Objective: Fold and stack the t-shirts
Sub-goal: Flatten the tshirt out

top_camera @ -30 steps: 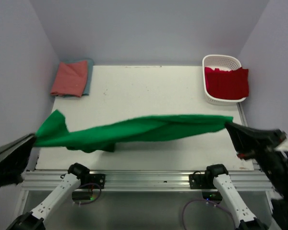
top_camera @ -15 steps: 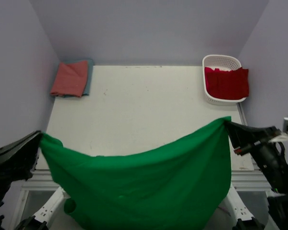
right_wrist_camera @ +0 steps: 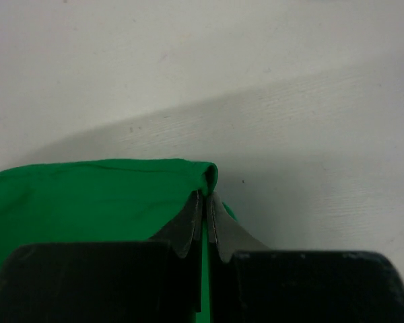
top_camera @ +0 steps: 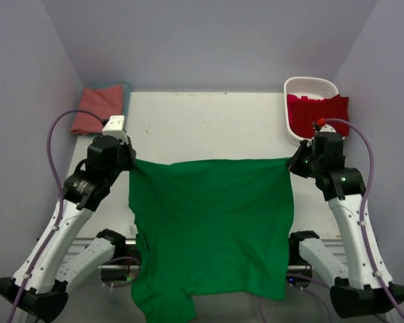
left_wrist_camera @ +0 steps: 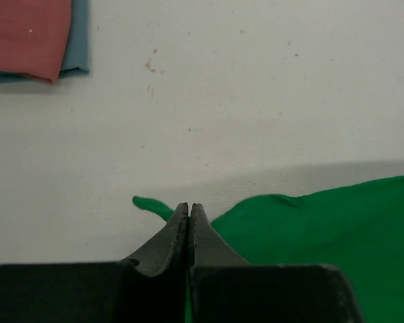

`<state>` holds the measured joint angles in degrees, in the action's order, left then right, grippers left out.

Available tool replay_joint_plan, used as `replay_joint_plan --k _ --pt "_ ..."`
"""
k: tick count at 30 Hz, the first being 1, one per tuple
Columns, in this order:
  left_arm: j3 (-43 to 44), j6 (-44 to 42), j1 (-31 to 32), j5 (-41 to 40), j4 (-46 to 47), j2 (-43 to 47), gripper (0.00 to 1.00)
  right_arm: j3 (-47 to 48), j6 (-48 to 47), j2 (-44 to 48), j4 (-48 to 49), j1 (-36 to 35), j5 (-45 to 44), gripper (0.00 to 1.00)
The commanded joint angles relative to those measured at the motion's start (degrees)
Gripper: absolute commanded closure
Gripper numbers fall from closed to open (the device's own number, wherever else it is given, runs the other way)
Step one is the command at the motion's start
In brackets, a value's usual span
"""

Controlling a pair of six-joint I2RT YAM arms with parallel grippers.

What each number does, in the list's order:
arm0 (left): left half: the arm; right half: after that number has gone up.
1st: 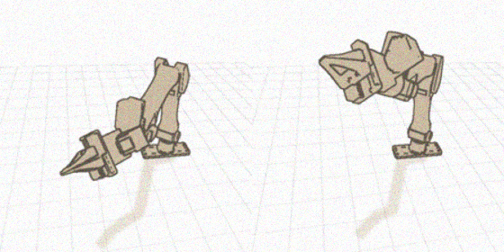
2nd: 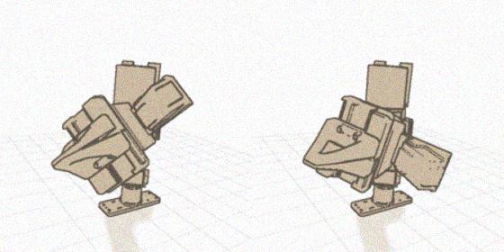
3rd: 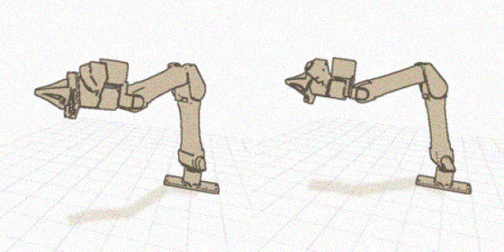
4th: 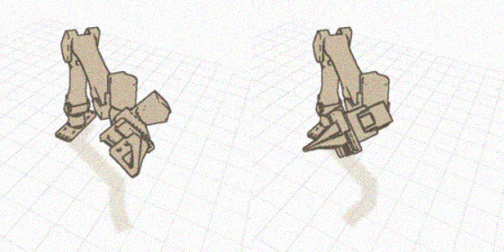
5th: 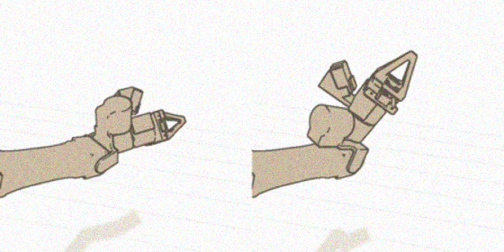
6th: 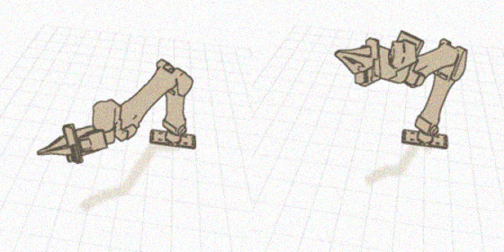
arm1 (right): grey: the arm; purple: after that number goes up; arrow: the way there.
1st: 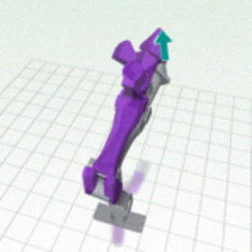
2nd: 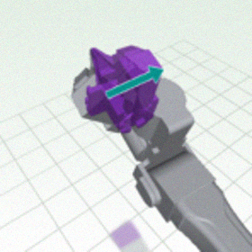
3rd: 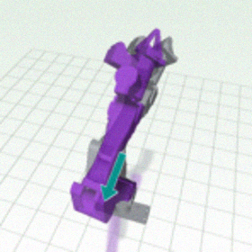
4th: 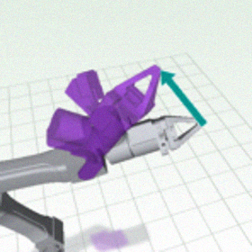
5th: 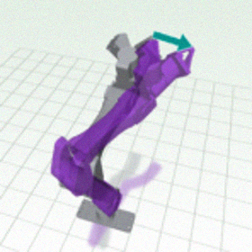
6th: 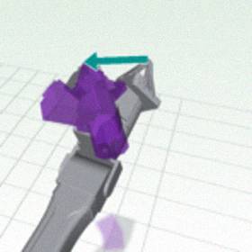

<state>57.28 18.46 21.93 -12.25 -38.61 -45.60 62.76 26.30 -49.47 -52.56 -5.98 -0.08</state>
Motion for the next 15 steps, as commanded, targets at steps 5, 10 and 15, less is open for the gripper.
replay_joint_plan --k 5,10,15 --pt "-4.89 0.00 -0.05 -11.03 13.82 -12.29 1.00 -6.77 -0.38 -14.67 16.59 -0.09 -6.08 1.00" --pt "-3.14 0.00 -2.68 -11.57 14.79 -18.99 1.00 -5.46 -0.73 -22.93 21.61 -1.05 -8.88 1.00" --pt "0.02 0.00 -5.05 -9.11 17.78 -25.93 1.00 -0.37 -1.69 -29.09 23.99 -1.23 -10.12 1.00"
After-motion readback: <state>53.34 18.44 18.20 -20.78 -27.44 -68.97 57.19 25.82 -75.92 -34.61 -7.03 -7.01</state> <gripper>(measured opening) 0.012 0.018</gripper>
